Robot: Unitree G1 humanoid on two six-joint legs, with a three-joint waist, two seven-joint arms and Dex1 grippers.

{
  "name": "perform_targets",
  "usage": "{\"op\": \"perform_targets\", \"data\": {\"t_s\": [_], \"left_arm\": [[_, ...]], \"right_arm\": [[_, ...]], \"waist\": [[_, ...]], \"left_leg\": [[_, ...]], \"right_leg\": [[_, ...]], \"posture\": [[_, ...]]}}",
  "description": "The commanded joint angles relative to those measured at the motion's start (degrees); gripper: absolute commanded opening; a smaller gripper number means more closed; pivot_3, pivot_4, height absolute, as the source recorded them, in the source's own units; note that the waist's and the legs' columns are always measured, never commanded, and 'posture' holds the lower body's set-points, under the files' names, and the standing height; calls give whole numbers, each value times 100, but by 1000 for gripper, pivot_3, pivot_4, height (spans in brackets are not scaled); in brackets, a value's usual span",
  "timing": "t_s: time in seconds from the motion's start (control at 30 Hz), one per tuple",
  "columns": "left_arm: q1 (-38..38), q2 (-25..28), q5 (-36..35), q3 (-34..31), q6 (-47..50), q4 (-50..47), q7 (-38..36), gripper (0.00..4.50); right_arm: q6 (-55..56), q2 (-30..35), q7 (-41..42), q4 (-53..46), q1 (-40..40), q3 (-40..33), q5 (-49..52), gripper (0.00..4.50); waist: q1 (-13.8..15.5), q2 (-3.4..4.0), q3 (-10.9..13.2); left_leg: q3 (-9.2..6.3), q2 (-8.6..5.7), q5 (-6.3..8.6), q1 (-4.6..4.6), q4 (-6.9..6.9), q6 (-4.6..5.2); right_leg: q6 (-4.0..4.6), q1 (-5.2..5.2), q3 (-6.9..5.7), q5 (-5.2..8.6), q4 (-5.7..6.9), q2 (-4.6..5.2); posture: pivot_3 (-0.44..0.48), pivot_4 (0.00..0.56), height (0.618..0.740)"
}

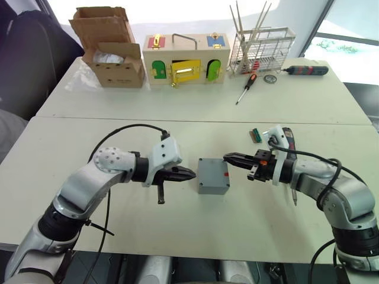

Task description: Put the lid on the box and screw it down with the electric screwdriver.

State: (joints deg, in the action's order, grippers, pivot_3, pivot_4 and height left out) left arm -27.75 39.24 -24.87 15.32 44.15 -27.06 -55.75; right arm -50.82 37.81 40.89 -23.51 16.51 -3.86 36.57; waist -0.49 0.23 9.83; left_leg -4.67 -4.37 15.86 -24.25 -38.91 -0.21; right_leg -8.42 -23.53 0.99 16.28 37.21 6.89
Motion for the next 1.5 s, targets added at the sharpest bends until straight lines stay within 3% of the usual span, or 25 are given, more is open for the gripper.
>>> {"op": "perform_targets", "data": {"t_s": [0.03,1.5], "left_arm": [[-57,-27,18,30,-106,-38,-9,0],[-76,-72,81,55,-136,13,53,0]], "right_arm": [[30,69,-5,-25,25,-161,55,58],[211,165,154,7,59,261,-298,58]], "waist": [[0,0,0],[-3,0,0]], "left_leg": [[0,0,0,0,0,0],[0,0,0,0,0,0]], "right_leg": [[0,0,0,0,0,0],[0,0,-1,0,0,0]], "posture": [[0,150,730],[0,150,730]]}}
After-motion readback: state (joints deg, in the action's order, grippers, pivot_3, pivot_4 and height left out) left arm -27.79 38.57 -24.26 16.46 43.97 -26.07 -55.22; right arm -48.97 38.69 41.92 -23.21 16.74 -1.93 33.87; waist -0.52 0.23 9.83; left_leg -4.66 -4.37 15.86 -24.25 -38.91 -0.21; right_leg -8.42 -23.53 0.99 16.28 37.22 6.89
